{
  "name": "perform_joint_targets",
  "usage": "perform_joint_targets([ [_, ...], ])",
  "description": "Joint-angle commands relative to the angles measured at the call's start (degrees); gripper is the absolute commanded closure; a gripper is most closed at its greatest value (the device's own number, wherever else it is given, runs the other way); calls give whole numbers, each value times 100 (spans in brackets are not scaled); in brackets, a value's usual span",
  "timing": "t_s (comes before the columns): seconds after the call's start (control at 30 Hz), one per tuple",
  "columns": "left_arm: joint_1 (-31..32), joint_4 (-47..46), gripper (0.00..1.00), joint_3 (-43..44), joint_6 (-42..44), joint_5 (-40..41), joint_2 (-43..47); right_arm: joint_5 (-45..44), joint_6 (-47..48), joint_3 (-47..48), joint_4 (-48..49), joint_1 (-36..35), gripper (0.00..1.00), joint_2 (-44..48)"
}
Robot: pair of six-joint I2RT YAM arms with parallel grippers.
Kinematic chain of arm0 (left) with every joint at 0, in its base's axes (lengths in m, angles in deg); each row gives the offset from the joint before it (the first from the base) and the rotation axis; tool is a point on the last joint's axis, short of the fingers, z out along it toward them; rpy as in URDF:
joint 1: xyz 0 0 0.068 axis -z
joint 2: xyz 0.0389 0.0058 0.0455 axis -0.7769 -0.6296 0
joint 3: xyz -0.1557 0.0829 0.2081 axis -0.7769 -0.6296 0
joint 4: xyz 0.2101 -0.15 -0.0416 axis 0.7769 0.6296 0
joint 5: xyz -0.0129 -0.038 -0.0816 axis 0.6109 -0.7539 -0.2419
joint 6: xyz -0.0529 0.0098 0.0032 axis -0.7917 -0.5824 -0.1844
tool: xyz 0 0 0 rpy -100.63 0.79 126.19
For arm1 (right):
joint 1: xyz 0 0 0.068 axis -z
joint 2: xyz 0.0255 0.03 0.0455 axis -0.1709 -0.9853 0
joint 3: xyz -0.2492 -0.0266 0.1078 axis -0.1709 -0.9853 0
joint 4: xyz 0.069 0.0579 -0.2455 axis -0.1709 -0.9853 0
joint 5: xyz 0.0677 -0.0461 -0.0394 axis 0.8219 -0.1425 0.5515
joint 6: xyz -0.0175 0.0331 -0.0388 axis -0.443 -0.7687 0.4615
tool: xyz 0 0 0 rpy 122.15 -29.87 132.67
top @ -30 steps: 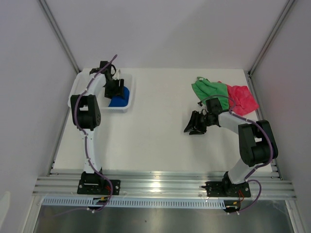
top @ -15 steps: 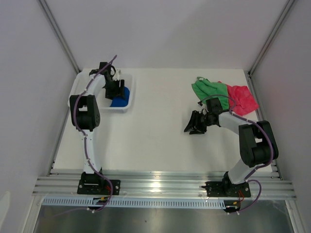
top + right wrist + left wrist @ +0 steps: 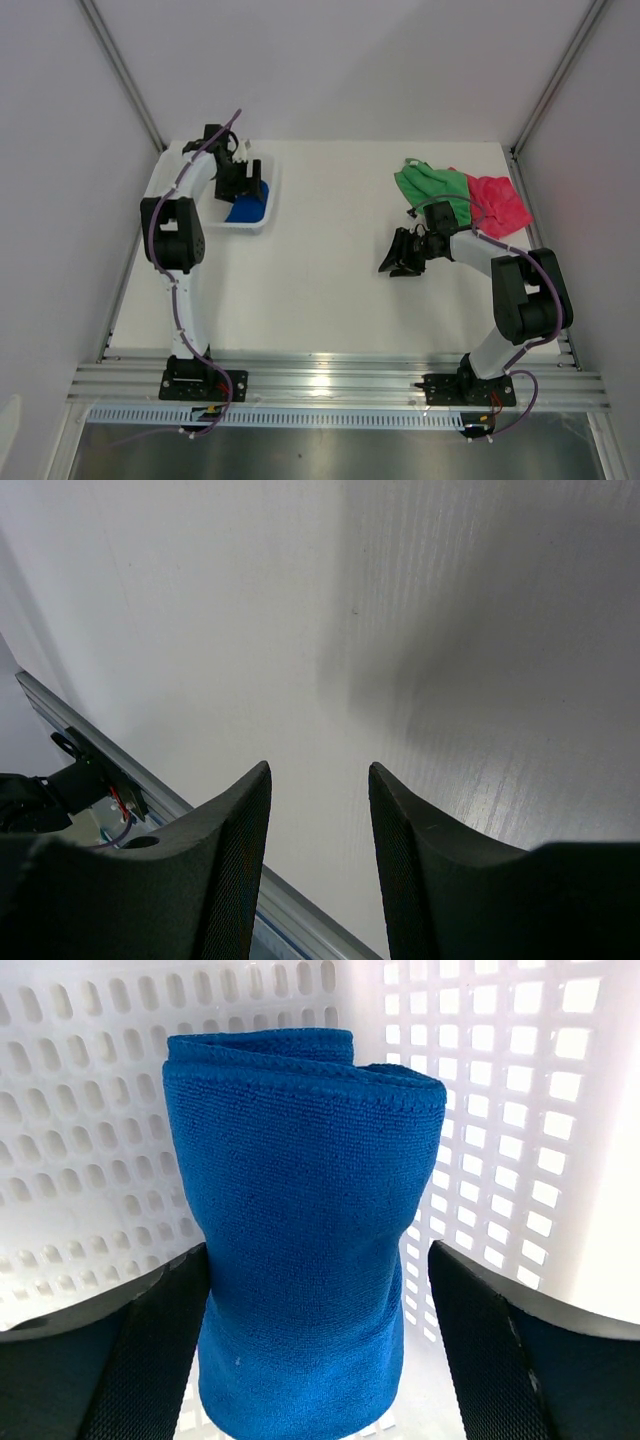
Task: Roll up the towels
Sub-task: Place the rolled towel into the container
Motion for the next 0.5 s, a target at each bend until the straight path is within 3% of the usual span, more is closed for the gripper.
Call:
perform_joint_targets([
  [0.0,30,-115,10,140,-69,100,445,-23,42,202,-14,29,53,166],
  [0.2,30,-185,10,123,-43,486,629,-32,60,219,-49,29,53,210],
  [0.47,48,-318,8,272,1,407,981,-14,68,263,-75,38,53,202],
])
